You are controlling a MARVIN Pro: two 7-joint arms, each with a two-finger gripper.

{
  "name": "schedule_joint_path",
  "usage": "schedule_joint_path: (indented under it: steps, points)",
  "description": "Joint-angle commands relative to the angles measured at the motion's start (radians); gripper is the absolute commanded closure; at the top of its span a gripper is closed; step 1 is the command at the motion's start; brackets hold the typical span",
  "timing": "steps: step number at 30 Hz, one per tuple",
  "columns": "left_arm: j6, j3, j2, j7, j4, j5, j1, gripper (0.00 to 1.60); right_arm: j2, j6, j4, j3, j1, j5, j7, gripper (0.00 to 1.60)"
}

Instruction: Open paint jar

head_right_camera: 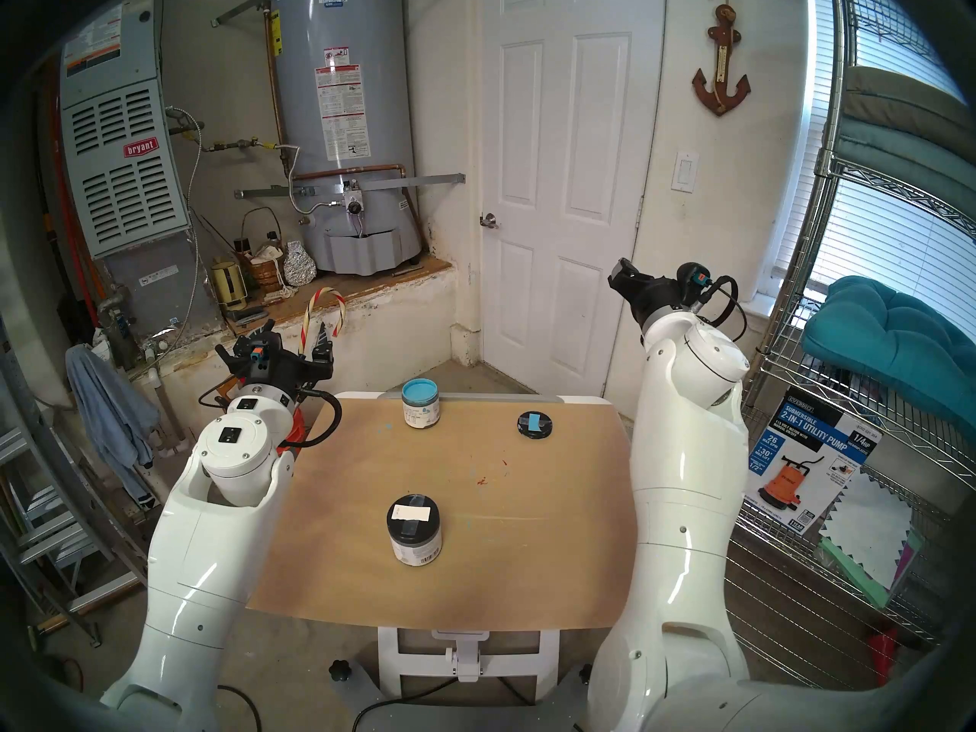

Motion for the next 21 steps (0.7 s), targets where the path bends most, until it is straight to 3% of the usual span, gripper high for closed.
schedule_joint_path:
  steps: [1, 12, 21]
  points:
    - [-0.002, -0.001, -0.001, 0.003, -0.017, 0.000, -0.010, 0.00, 0.000, -0.003, -0.018, -0.004, 0.015, -0.001, -0.001, 0.00]
    - [-0.016, -0.022, 0.020, -0.014, -0.082, -0.016, 0.046, 0.00, 0.000, -0.003, -0.018, -0.004, 0.014, 0.000, -0.002, 0.00]
    - [-0.012, -0.062, 0.057, -0.054, -0.206, -0.032, 0.186, 0.00, 0.002, -0.004, -0.017, -0.005, 0.014, 0.001, -0.001, 0.00]
